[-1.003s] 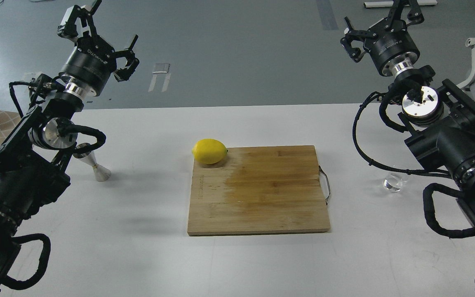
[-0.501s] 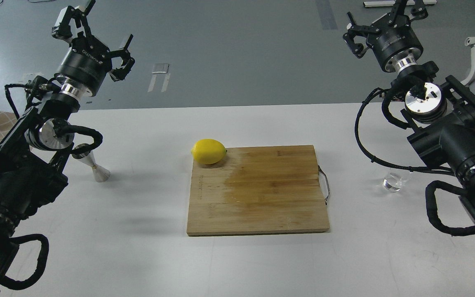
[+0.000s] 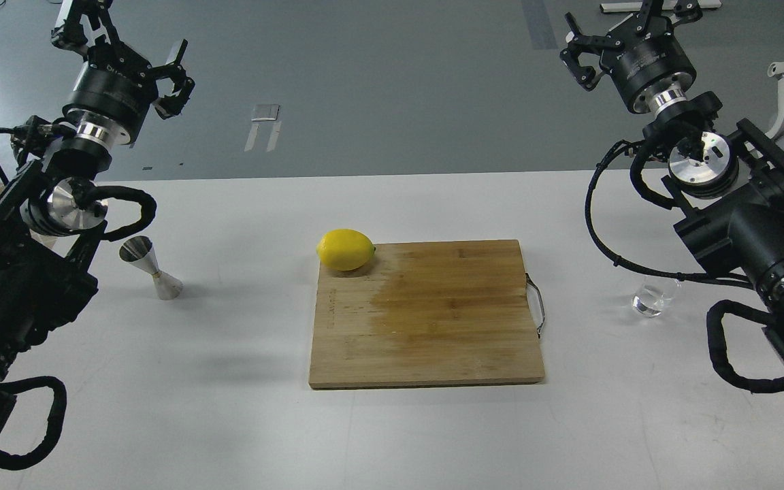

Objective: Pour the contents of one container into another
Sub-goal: 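Lower the left gripper toward the metal jigger on the table, then close the left gripper around the metal jigger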

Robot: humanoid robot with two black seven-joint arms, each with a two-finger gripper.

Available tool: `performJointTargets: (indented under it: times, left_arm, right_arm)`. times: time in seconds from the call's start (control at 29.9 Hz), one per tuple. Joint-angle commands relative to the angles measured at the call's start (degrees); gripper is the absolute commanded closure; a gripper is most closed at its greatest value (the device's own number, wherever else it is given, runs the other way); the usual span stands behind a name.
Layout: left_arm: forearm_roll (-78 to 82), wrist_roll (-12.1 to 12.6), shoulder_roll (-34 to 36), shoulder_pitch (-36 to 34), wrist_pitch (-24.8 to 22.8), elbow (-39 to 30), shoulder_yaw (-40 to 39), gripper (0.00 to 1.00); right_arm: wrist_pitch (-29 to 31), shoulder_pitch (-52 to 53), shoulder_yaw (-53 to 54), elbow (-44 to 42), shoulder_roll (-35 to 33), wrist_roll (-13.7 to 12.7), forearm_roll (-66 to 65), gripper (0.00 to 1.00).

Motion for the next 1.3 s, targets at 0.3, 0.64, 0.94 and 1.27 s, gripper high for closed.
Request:
performJointTargets:
  times: [0.3, 0.64, 0.94, 1.27]
  left_arm:
    - [0.2, -2.3, 0.0, 0.6, -0.2, -2.3, 0.3, 0.01]
    - [0.1, -2.5, 0.8, 0.7, -0.4, -4.0, 1.7, 0.01]
    - [9.4, -4.0, 7.6, 1.6, -1.1, -12.2, 6.7, 0.01]
    - [40.0, -9.1, 23.1, 7.1, -1.1, -30.7, 6.8, 0.01]
  right_arm:
    - [0.0, -1.4, 0.6, 0.0, 0.6, 1.0, 0.0, 0.0]
    - [0.0, -1.3, 0.5, 0.0, 0.6, 1.1, -0.1, 0.0]
    - [0.0, -1.1, 0.6, 0.0, 0.3, 1.1, -0.2, 0.0]
    - [0.0, -0.9, 0.3, 0.1, 0.0, 1.1, -0.3, 0.0]
